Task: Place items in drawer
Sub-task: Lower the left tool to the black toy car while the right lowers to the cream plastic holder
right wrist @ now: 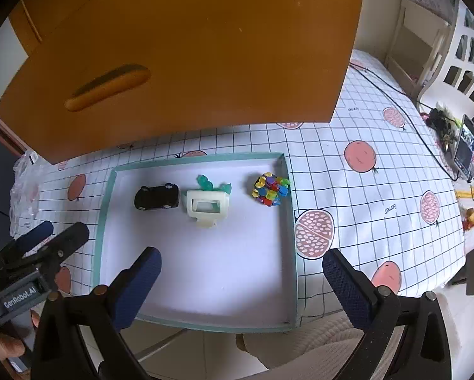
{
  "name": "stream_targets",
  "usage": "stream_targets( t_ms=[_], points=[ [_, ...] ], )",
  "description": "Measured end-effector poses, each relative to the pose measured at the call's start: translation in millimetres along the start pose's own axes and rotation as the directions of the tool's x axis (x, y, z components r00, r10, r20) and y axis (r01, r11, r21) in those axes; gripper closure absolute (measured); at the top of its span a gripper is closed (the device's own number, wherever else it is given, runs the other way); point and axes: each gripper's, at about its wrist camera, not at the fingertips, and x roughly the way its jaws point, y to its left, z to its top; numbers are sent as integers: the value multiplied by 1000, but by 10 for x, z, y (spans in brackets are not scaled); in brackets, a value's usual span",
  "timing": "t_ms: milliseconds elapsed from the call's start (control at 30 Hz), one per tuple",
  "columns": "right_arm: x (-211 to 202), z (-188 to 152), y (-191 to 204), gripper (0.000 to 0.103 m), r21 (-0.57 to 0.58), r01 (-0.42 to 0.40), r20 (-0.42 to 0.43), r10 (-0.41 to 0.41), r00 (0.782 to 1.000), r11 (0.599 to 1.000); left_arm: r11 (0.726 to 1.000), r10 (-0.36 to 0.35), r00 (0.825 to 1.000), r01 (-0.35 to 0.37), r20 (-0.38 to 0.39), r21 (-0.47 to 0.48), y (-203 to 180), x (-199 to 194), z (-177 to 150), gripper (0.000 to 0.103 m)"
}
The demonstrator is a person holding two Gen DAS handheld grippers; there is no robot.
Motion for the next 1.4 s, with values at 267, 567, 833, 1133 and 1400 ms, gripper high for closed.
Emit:
stream_targets(
  t_ms=[267, 567, 833, 1133, 1400],
  points=[
    [287, 25, 18, 0, 4, -11, -45, 11, 999, 1000, 999, -33, 998, 32, -46, -23, 26, 251, -50, 3],
    [599, 90, -30, 0, 57, -60, -78, 64, 995, 997, 997, -32, 997, 27, -71, -68, 163, 550, -22, 3],
    [730, 95, -110, 0, 120, -111, -78, 121, 990, 987, 999, -29, 996, 27, -85, -29, 139, 762, -40, 3],
    [782, 80, -183, 0, 149, -129, -84, 142, 986, 980, 997, -40, 996, 45, -77, 56, 5, 891, -18, 3],
    [844, 118, -172, 0, 145, -138, -86, 152, 985, 980, 971, -18, 999, 27, -40, 240, -110, 1044, 158, 3]
  ],
)
